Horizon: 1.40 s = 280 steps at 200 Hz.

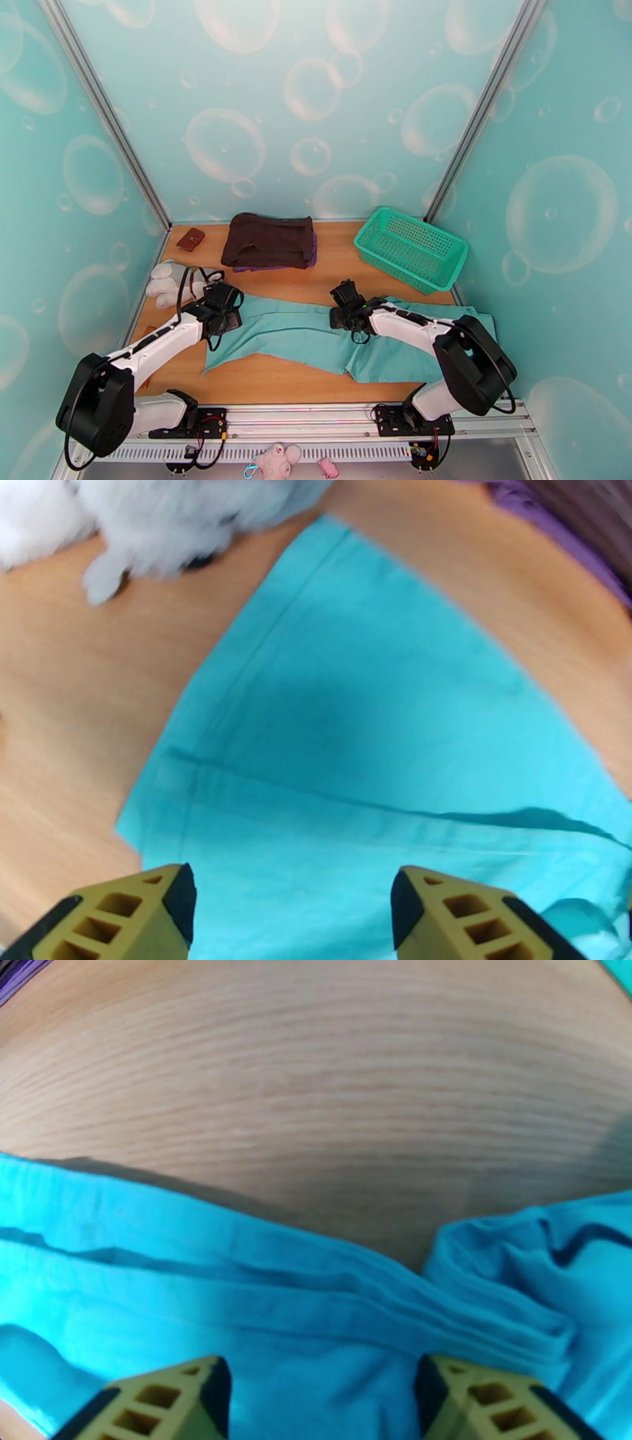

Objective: Fold and stack the trousers

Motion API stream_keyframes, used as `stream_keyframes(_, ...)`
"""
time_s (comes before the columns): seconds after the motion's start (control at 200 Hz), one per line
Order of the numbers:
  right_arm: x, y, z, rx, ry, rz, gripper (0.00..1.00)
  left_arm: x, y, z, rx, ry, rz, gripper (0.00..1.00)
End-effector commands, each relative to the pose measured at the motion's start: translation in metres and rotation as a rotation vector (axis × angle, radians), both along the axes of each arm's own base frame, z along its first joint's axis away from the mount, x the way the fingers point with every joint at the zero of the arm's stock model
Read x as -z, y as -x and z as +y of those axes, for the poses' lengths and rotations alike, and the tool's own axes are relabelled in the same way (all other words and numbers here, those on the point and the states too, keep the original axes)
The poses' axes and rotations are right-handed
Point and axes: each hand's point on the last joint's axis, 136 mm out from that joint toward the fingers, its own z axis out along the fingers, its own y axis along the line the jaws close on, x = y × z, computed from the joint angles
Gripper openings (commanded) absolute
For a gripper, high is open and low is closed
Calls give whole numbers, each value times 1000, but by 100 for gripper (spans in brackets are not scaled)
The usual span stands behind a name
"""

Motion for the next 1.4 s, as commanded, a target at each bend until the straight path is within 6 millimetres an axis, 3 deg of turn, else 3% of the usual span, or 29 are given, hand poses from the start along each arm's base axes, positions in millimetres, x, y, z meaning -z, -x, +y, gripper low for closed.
stream_keyframes(0.0,-40,-14,3,-5,8,-113,66,0,3,12,-58,-48,24,65)
stream_keyframes(0.145,-55,-16,5,-16,-15,-157,67,-2,-2,30,-114,-149,41,62)
stream_keyframes(0.26,-53,-14,1,-8,-16,-154,67,-9,-6,44,-152,-179,32,63)
stream_keyframes(0.355,-51,-12,1,-8,-21,-154,67,-2,-1,55,-170,-196,76,63)
stream_keyframes(0.5,-51,-14,3,-17,-33,-158,67,18,-1,46,-133,-112,105,63)
stream_keyframes(0.64,-49,-15,6,-26,-39,-148,67,23,4,54,-145,-165,139,63)
stream_keyframes(0.79,-46,-15,8,-30,-46,-141,68,27,2,45,-123,-107,127,58)
stream_keyframes(1.165,-46,-17,15,-49,-56,-136,68,34,12,52,-129,-131,172,59)
stream_keyframes(1.395,-41,-16,16,-49,-55,-123,68,38,11,44,-100,-84,178,43)
